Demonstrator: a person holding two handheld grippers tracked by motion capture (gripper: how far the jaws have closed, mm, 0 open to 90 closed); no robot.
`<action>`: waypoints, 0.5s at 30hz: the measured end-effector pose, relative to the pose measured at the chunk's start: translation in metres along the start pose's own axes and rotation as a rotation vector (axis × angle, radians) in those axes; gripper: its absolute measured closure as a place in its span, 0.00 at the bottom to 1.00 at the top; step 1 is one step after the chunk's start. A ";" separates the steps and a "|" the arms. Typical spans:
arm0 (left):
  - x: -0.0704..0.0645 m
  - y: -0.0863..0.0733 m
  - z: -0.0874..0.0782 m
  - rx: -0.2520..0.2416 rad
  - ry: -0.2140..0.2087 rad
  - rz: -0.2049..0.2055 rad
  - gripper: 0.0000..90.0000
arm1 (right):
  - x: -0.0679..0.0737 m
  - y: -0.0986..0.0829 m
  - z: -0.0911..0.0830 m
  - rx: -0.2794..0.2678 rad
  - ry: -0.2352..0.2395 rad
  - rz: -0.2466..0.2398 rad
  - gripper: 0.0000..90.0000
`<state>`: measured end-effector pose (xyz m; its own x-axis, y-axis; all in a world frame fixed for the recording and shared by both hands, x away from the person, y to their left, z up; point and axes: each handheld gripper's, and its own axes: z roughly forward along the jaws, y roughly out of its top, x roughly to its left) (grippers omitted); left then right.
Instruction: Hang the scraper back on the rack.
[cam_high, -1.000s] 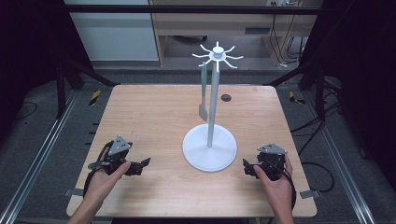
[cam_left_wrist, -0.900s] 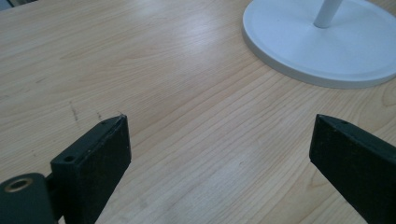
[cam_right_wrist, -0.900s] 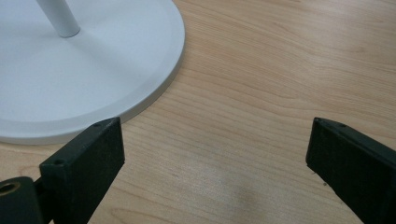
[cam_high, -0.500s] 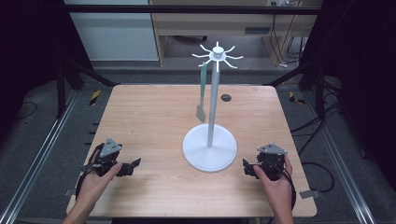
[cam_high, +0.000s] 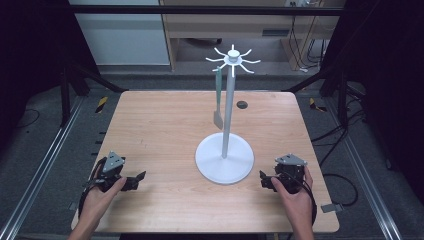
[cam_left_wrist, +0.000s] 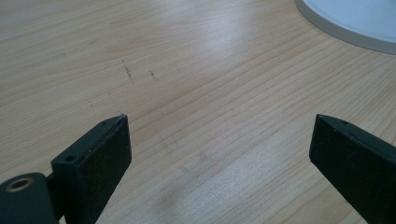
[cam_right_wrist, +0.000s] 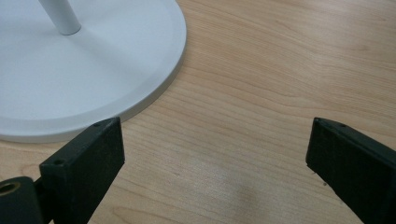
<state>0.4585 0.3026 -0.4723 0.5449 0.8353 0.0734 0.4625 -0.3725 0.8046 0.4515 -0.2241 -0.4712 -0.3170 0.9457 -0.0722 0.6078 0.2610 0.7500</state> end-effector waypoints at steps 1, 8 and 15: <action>0.000 -0.001 0.000 -0.002 0.002 0.001 0.06 | 0.000 0.000 0.000 0.000 0.000 -0.002 0.05; 0.002 -0.007 0.002 -0.015 0.010 0.011 0.06 | 0.001 0.000 0.000 0.000 0.007 0.002 0.05; 0.006 -0.012 0.004 0.006 0.012 -0.005 0.06 | 0.001 0.000 -0.001 -0.003 0.007 -0.002 0.05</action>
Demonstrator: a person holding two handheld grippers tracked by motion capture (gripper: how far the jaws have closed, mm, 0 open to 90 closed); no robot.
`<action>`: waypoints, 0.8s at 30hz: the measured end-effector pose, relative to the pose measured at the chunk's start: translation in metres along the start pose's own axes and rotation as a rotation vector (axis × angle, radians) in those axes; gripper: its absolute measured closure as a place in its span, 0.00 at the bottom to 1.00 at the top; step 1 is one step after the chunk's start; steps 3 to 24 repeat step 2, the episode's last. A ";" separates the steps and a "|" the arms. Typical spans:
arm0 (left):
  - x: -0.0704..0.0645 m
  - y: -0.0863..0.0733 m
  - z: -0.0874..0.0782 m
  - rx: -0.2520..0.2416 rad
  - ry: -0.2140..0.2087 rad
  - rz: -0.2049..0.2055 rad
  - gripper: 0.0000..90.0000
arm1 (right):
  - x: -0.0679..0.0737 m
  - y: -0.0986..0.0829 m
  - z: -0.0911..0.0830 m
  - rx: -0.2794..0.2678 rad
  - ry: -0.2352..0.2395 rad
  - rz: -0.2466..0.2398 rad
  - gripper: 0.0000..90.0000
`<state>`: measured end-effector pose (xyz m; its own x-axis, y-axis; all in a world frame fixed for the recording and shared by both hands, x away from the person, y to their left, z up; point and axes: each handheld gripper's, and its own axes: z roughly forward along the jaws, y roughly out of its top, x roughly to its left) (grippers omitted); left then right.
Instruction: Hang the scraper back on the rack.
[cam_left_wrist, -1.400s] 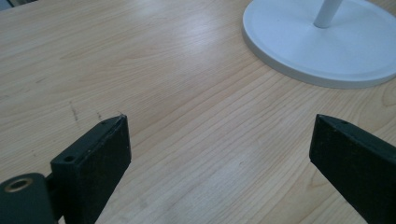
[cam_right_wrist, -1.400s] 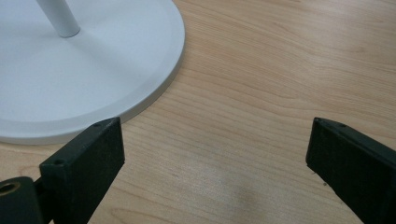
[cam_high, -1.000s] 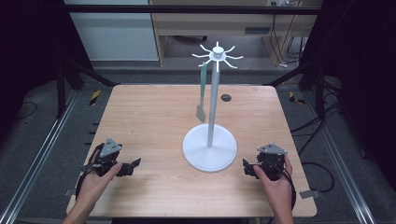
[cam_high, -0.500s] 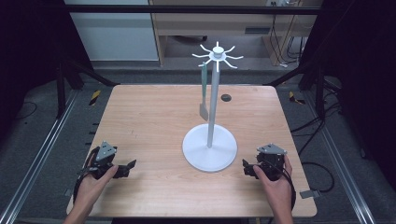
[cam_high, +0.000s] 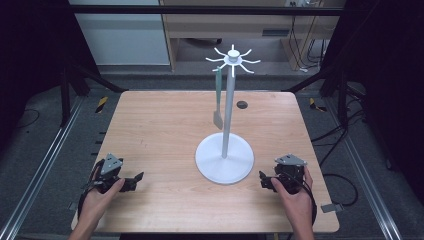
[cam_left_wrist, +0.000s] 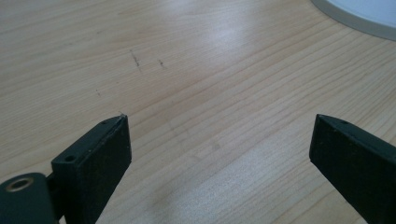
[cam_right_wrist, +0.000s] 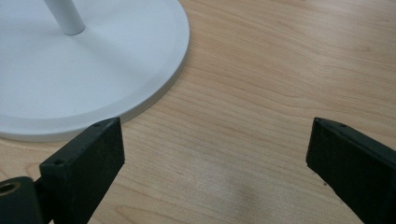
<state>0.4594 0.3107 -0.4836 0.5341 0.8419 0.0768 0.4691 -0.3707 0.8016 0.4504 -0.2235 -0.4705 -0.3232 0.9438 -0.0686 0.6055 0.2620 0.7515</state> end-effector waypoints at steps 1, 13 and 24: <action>0.000 0.000 0.000 0.007 0.001 0.007 0.06 | 0.000 0.000 0.000 -0.002 0.001 0.001 0.05; -0.001 0.000 0.001 0.012 0.002 0.014 0.06 | 0.000 0.001 0.000 -0.004 0.002 0.003 0.05; -0.001 0.000 0.001 0.012 0.002 0.014 0.06 | 0.000 0.001 0.000 -0.004 0.002 0.003 0.05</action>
